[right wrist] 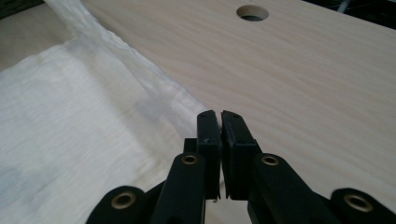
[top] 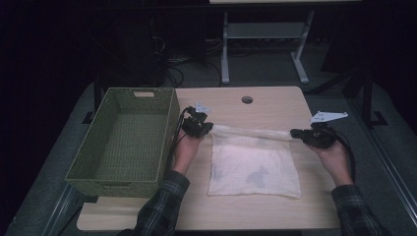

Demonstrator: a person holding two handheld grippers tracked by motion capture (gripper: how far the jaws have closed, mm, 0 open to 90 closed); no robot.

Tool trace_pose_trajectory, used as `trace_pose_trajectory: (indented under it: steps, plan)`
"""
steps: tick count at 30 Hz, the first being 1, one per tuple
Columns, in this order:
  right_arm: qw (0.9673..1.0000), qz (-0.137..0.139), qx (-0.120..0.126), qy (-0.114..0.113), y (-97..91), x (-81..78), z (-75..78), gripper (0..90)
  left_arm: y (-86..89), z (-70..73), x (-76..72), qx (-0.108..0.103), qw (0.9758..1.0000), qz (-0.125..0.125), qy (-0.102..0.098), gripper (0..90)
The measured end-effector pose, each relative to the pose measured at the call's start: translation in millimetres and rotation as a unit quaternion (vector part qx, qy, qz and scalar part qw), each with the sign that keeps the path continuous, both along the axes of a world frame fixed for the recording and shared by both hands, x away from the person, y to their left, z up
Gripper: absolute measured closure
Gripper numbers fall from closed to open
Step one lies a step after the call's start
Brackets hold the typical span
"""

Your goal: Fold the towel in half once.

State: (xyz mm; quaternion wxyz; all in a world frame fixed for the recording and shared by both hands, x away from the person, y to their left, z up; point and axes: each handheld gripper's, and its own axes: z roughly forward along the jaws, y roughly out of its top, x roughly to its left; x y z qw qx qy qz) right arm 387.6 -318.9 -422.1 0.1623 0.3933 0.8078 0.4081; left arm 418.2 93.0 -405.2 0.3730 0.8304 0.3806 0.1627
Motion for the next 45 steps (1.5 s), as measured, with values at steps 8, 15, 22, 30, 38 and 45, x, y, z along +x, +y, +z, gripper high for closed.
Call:
trace_pose_trajectory:
  steps: [8,15,22,30,38,45]
  plan:
    - [0.9997,0.009,0.016,-0.014,-7.6,-43.9,3.6,86.5,7.8,4.8,-42.6,-0.003,0.9993,-0.038,0.002,89.5]
    - [0.9995,0.025,0.016,-0.009,-7.7,-81.0,-4.5,86.5,13.0,0.8,-76.0,-0.022,0.9982,-0.055,0.01,89.5]
    - [0.999,0.042,0.016,0.003,-6.3,-116.5,-12.5,86.5,16.5,-4.1,-98.0,-0.02,0.9972,-0.069,0.024,89.6]
    - [0.9982,0.056,0.011,0.02,-5.9,-137.1,-22.1,86.5,18.2,-19.1,-120.9,0.005,0.9948,-0.086,0.054,89.5]
    - [0.997,0.063,0.006,0.046,-5.7,-145.9,-35.3,85.8,17.4,-33.4,-137.4,0.02,0.9904,-0.109,0.082,89.1]
    - [0.9978,0.049,0.024,0.037,-6.4,-137.0,-28.1,63.1,10.7,-25.0,-130.3,0.016,0.9926,-0.107,0.055,63.7]
